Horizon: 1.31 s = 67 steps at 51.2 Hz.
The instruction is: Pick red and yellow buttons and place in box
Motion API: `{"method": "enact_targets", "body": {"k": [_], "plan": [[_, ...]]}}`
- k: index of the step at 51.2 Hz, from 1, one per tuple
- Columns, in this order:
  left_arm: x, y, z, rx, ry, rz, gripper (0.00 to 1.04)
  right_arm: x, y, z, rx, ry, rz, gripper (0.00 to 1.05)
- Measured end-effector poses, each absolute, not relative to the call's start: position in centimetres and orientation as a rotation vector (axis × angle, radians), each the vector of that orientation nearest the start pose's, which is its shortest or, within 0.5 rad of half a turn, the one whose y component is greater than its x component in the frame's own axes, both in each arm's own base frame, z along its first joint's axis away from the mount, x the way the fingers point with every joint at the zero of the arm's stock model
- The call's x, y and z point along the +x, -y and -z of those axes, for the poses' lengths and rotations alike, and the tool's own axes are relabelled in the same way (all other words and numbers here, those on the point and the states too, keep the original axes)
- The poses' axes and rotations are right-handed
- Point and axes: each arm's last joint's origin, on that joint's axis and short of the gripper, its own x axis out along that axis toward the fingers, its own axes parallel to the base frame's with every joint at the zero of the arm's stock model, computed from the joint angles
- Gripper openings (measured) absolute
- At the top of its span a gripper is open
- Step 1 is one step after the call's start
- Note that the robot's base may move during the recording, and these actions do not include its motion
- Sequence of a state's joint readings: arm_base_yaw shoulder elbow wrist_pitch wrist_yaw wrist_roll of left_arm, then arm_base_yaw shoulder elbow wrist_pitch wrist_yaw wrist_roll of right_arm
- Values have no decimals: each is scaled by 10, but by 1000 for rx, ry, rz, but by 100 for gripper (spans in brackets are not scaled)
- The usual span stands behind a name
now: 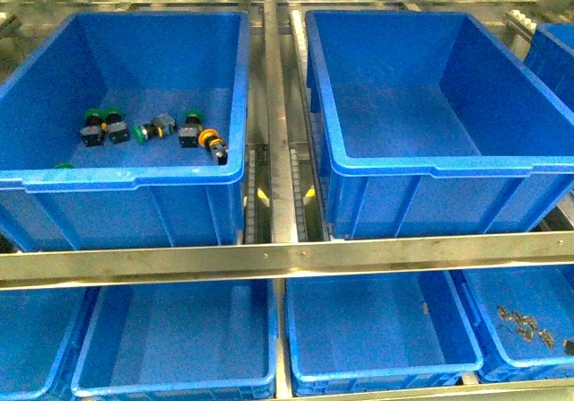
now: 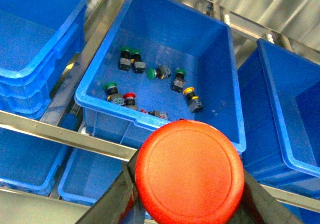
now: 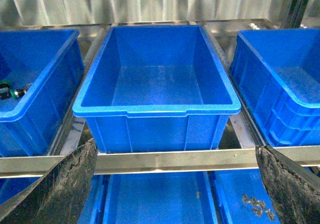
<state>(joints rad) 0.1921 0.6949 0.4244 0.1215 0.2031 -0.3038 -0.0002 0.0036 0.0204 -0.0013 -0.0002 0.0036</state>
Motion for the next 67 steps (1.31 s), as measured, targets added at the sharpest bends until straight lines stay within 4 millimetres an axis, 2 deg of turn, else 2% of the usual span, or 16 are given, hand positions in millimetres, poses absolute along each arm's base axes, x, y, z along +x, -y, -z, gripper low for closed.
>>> {"method": "enact_targets", "body": {"k": [6, 13, 23, 27, 31, 34, 39, 47, 53, 60, 63, 67], "plan": [[160, -26, -250, -333, -142, -12, 30, 97, 0, -170, 4, 15, 0, 97], [168, -30, -235, -354, -122, 14, 30, 96, 0, -170, 3, 18, 0, 97], [215, -40, -189, -571, -158, 12, 30, 97, 0, -170, 4, 15, 0, 97], [246, -37, -151, -708, -224, 49, 30, 97, 0, -170, 4, 15, 0, 97], [268, -27, -128, -804, -278, 131, 30, 97, 0, -170, 4, 16, 0, 97], [280, -16, -115, -841, -328, 207, 30, 97, 0, -170, 4, 16, 0, 97], [295, 16, -96, -886, -418, 368, 30, 97, 0, -170, 3, 16, 0, 97], [312, 80, -83, -932, -516, 595, 30, 97, 0, -170, 4, 16, 0, 97], [320, 125, -80, -971, -550, 697, 30, 97, 0, -170, 4, 16, 0, 97], [323, 176, -90, -1080, -542, 807, 30, 97, 0, -170, 4, 16, 0, 97], [322, 190, -95, -1108, -540, 842, 30, 97, 0, -170, 4, 16, 0, 97], [318, 197, -96, -1119, -559, 860, 30, 97, 0, -170, 4, 16, 1, 97]]}}
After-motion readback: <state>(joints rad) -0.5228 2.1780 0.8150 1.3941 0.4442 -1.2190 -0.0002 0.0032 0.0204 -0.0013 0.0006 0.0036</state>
